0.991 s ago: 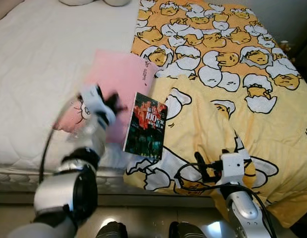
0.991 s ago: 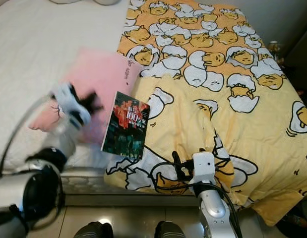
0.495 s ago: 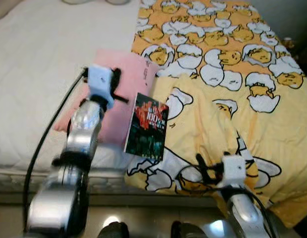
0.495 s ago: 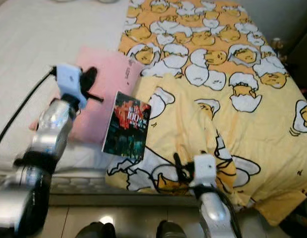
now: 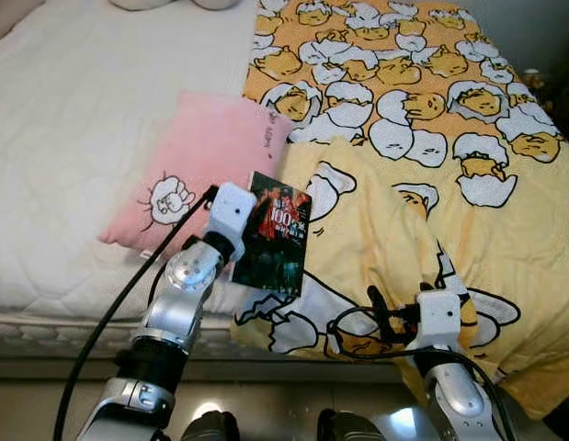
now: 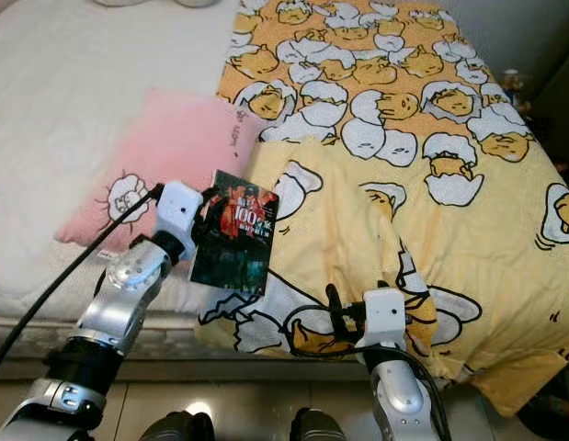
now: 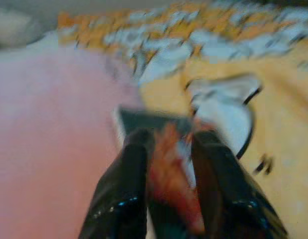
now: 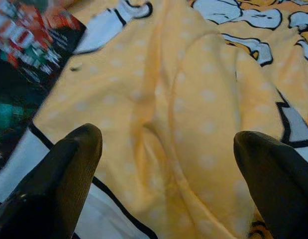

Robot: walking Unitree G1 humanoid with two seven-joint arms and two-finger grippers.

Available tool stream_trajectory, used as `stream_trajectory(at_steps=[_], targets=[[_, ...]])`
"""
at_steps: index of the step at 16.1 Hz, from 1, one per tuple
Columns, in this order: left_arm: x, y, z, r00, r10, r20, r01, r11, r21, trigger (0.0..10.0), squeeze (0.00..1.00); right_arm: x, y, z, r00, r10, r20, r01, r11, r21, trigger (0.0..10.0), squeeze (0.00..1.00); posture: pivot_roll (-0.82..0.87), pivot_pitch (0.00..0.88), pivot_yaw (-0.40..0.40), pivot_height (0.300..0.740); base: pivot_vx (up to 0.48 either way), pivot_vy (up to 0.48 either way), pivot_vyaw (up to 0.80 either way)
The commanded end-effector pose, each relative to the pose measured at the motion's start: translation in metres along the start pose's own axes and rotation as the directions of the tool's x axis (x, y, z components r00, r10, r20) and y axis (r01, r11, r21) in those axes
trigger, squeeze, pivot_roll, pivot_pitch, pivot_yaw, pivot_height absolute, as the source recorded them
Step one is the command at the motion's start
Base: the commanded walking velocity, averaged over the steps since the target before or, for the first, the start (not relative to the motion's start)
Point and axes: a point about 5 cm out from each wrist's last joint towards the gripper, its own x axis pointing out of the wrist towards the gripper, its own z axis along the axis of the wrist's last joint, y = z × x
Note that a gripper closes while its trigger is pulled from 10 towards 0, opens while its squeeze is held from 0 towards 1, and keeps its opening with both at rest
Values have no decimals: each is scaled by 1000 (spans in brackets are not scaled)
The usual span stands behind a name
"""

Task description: Clean up the room

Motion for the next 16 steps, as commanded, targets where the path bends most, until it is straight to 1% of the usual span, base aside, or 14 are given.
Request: stream_trajectory(at_steps=[1,2,3,4,5,6,7,8,9,10,12,13,14,16], targets=[[-3,9,-11,996,74,-47,-75,997,-20,10000,1000,-5,1,9,998,35,48,-38,998,48,10000,0,-97,115,-14,740,0,0,0],[-3,15,-9,993,114,-42,-116,992,-57,10000,1000,-8,4,10,996,68,52,-71,995,63,10000,0,-110,120,-12,740,0,0,0],[-3,18,-5,991,134,-26,-136,987,-82,10000,1000,-10,4,10,996,75,52,-79,995,66,10000,0,-110,120,-12,740,0,0,0],[-1,24,4,986,165,12,-163,980,-111,10000,1000,-13,3,10,995,86,50,-90,994,69,10000,0,-116,122,-11,740,0,0,0],[1,27,9,988,154,16,-150,978,-144,10000,1000,-17,2,8,994,98,37,-100,994,53,10000,0,-117,122,-12,740,0,0,0],[1,25,7,990,141,5,-138,975,-172,10000,1000,-18,1,7,995,98,33,-99,994,50,10000,0,-117,122,-12,740,0,0,0],[3,19,3,995,96,-14,-96,965,-246,10000,1000,-19,1,6,995,100,28,-101,994,50,10000,0,-116,122,-12,740,0,0,0],[4,12,4,999,49,-5,-48,966,-254,10000,1000,-19,3,5,994,104,24,-105,993,50,10000,0,-117,119,-11,740,0,0,0],[3,6,5,1000,16,5,-14,967,-256,10000,1000,-19,4,5,994,107,21,-108,993,50,10000,0,-115,118,-11,740,0,0,0],[3,5,5,1000,8,6,-6,966,-259,10000,1000,-19,5,5,994,108,20,-109,993,50,10000,0,-114,116,-11,740,0,0,0],[1,-6,-4,998,-64,-26,57,972,-226,10000,1000,-20,7,3,993,117,12,-117,992,47,10000,0,-112,109,-10,740,0,0,0],[0,-6,-4,998,-58,-26,53,986,-156,10000,1000,-20,6,2,993,117,10,-117,992,46,10000,0,-113,107,-8,740,0,0,0],[-1,-6,-3,998,-58,-20,55,993,-108,10000,1000,-20,6,2,993,116,8,-116,992,45,10000,0,-113,107,-8,740,0,0,0],[-4,-7,-7,998,-57,-38,54,996,-71,10000,1000,-20,6,1,993,116,3,-116,992,43,10000,0,-113,102,-8,740,0,0,0]])
